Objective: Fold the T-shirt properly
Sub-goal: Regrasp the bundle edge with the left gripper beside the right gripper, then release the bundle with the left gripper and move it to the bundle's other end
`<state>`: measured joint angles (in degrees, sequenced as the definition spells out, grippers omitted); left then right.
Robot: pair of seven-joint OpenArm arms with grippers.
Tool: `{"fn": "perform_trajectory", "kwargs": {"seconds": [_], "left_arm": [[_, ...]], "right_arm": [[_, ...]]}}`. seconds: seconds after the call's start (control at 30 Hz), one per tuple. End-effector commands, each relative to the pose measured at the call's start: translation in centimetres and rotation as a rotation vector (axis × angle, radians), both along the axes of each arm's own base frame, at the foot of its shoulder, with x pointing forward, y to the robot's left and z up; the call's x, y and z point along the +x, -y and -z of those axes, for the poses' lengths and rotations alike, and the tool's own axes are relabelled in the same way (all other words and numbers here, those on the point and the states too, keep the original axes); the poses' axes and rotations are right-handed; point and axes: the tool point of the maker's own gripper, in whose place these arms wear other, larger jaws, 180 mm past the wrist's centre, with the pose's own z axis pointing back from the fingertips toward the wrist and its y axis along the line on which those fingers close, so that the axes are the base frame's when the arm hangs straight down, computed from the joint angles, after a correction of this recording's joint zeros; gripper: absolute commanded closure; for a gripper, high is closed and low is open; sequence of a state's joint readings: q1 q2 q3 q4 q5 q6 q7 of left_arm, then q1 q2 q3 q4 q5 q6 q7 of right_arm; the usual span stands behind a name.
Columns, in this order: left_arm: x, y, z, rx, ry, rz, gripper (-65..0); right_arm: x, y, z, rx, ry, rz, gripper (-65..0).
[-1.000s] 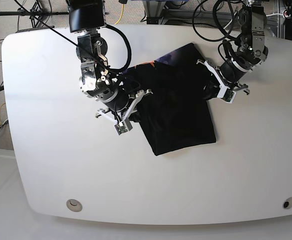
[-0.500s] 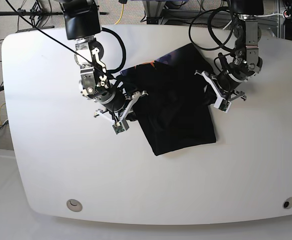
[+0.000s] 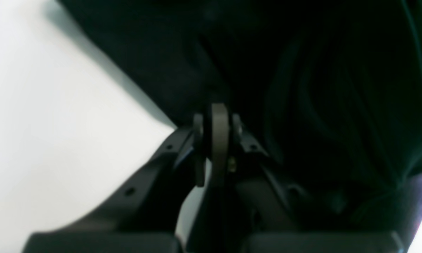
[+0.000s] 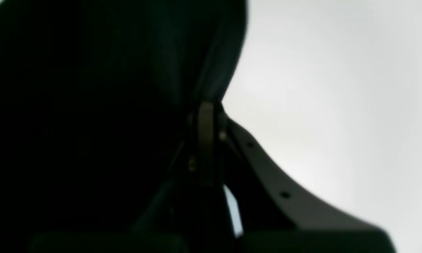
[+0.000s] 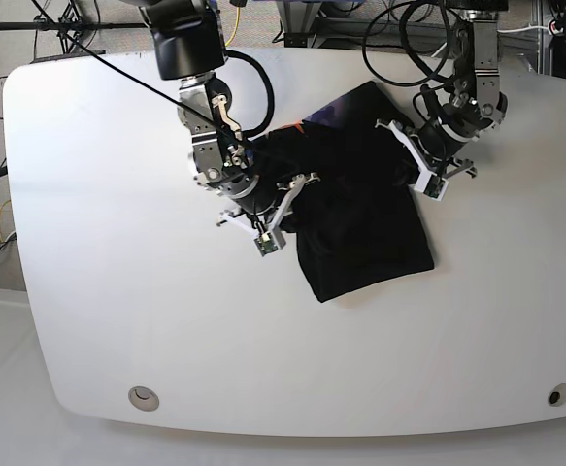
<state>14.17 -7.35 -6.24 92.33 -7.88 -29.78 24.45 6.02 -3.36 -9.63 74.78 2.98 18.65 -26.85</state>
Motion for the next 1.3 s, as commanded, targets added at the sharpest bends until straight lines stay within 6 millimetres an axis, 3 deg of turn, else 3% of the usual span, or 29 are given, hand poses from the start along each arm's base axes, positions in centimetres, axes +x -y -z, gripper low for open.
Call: {"fn": "perform_trajectory", "kwargs": {"seconds": [0.0, 0.23, 0.37, 0.57, 0.7, 0.77, 0.93, 0.97, 1.07, 1.27], "left_arm": [[1.3, 0.0, -2.1, -0.017, 0.079, 0.002, -0.9], [1.9, 0.4, -4.1, -0.035, 0.149, 0.021, -1.3], [2.3, 0.3, -5.4, -0.034, 0.186, 0.015, -1.3], [2.4, 0.6, -8.7, -0.031, 0.279, 0.015, -1.3], [2.2, 0.9, -10.2, -0.026, 0.322, 0.02, -1.2], [2.0, 1.1, -10.5, -0.028, 0.33, 0.021, -1.1], [1.8, -0.1, -8.0, -0.032, 0.265, -0.092, -1.2], [3.0, 0.4, -9.6, -0.034, 0.31, -0.069, -1.6], [4.9, -0.3, -10.9, -0.014, 0.338, -0.084, -1.6], [5.0, -2.0, -10.3, 0.031, 0.274, -0.12, -1.6]], "right_arm": [[1.3, -0.5, -2.4, 0.027, 0.071, -0.003, -0.1], [2.3, 0.4, -8.5, 0.032, 0.182, 0.006, 0.0], [2.3, 1.8, -10.4, 0.013, 0.211, 0.024, 0.0], [2.9, 4.8, -10.6, -0.025, 0.227, 0.071, 0.0], [3.0, 5.7, -10.4, -0.024, 0.228, 0.087, 0.0], [2.9, 5.6, -10.3, -0.019, 0.227, 0.086, 0.0], [1.7, 2.7, -8.7, 0.017, 0.19, 0.041, 0.0], [1.6, 5.4, -7.1, -0.06, 0.144, 0.08, -0.8], [1.6, 5.4, -7.1, -0.06, 0.144, 0.08, -0.8], [1.6, 5.3, -7.2, -0.055, 0.143, 0.08, -0.8]]}}
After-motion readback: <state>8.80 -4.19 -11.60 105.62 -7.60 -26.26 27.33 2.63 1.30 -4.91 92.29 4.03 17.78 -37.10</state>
